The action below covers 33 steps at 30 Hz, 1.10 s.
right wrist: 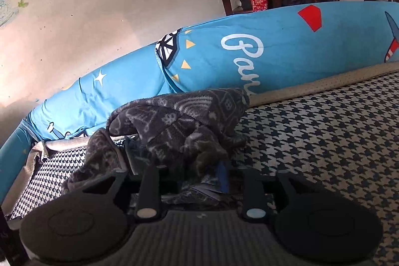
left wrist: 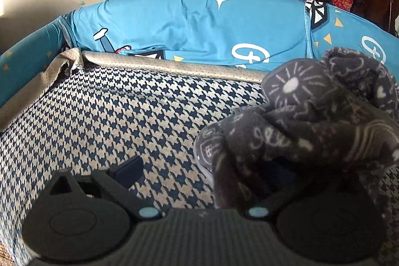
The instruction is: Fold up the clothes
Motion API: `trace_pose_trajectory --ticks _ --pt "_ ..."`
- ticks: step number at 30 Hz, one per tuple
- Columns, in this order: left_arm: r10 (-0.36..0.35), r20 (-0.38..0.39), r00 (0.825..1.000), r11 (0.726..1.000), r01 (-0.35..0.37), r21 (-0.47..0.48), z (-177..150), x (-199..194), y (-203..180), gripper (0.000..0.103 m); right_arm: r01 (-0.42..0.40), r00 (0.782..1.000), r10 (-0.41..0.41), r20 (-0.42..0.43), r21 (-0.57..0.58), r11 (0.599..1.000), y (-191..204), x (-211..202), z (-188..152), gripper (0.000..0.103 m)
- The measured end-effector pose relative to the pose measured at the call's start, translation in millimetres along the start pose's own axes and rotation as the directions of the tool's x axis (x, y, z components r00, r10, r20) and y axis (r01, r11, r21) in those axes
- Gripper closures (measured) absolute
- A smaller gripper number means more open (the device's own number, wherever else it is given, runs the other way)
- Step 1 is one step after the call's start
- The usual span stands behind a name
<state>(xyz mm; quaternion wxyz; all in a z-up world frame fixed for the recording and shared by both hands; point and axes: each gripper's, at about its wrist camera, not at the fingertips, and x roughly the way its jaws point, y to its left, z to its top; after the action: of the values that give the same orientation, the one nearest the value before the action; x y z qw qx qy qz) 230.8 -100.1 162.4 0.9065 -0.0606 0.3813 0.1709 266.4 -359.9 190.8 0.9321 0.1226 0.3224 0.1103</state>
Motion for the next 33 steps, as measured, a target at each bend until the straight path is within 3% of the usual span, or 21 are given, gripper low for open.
trace_pose_trajectory --ticks 5,11,16,21,27,28,33 --pt "-0.013 -0.006 1.0 1.0 0.013 0.007 0 -2 -3 0.0 -0.001 0.999 0.001 -0.033 -0.018 1.0 -8 -12 -8 0.06" --pt "-0.11 -0.033 0.993 0.994 0.111 0.019 -1 -12 0 0.0 -0.017 0.987 0.006 -0.16 -0.064 0.998 -10 -16 -43 0.06" --pt "-0.113 -0.049 0.992 0.993 0.114 0.028 -6 -15 2 0.0 -0.103 0.954 0.067 -0.292 -0.108 0.989 7 -17 -84 0.06" --pt "-0.158 -0.092 0.983 0.987 0.16 0.01 -9 -14 4 0.0 -0.162 0.913 0.104 -0.395 -0.115 0.98 29 -1 -114 0.06" --pt "-0.143 -0.134 0.98 0.988 0.149 0.035 -12 -7 2 0.0 -0.169 0.922 0.087 -0.377 -0.19 0.967 49 7 -127 0.058" --pt "-0.141 -0.141 0.98 0.988 0.148 0.038 -12 -6 2 0.0 -0.172 0.923 0.091 -0.375 -0.191 0.966 50 8 -128 0.059" --pt "-0.124 -0.167 0.978 0.989 0.136 0.059 -15 0 3 0.0 -0.212 0.919 0.128 -0.373 -0.195 0.958 58 10 -133 0.083"
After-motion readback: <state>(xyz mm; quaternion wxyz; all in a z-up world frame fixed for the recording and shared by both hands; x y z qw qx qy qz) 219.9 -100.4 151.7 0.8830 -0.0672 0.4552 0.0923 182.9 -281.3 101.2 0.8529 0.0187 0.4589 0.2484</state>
